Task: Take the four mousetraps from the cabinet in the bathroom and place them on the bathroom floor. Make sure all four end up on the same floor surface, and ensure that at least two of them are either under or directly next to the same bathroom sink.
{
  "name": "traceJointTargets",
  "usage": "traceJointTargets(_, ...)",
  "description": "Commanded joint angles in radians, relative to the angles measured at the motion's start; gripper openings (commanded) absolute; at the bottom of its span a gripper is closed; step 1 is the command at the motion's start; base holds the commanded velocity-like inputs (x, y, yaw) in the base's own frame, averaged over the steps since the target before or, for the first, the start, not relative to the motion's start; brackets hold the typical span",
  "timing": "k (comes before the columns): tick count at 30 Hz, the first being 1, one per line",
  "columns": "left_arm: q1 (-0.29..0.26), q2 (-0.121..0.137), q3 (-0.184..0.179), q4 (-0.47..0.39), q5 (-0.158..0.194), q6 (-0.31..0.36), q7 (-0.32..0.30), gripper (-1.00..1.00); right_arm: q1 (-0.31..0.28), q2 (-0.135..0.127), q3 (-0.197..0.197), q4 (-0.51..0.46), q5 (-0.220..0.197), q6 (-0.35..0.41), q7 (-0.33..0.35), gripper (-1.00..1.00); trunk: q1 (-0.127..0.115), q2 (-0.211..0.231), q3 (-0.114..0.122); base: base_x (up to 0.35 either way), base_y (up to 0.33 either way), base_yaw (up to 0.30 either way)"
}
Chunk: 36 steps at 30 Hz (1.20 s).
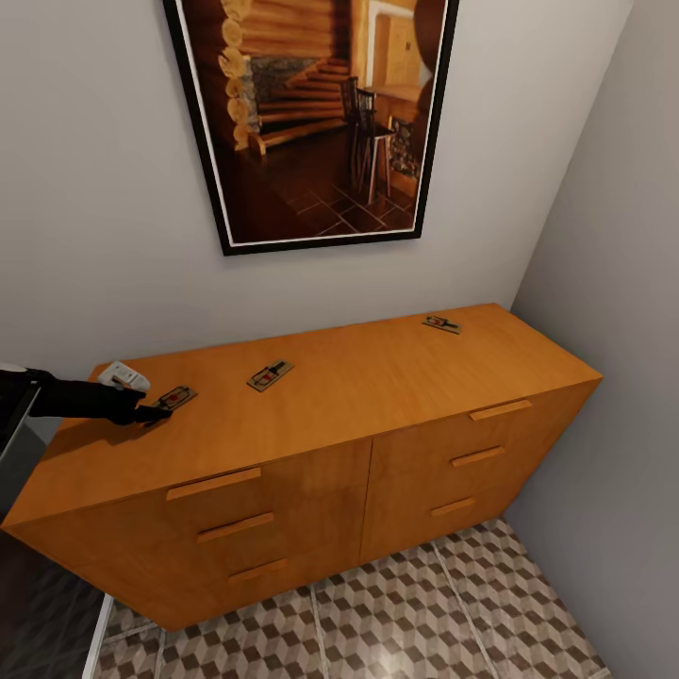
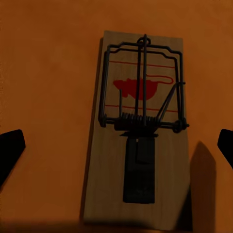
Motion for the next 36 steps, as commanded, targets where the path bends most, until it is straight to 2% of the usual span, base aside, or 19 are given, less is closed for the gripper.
traceJointTargets(1,0.000,-0.001,-0.060,0.024,-0.010,0.009,-0.006,1.00,-0.001,0.000,0.007,0.001,-0.009,-0.004,0.003,-1.00,0.000,0.000,-0.001,0.000,0.000,0.000)
traceJointTargets(33,0.000,-0.006,-0.070,0.034,-0.019,0.009,-0.006,1.00,-0.001,0.000,0.007,0.001,-0.009,-0.004,0.002,-1.00,0.000,0.000,-0.001,0.000,0.000,0.000)
traceJointTargets(34,0.000,-0.006,-0.070,0.034,-0.019,0.009,-0.006,-1.00,-0.001,0.000,0.007,0.001,-0.009,-0.004,0.001,-1.00,0.000,0.000,-0.001,0.000,0.000,0.000)
traceJointTargets(36,0.000,-0.006,-0.072,0.034,-0.019,0.009,-0.006,-1.00,-0.001,0.000,0.007,0.001,-0.009,-0.004,0.001,-1.00,0.000,0.000,-0.001,0.000,0.000,0.000)
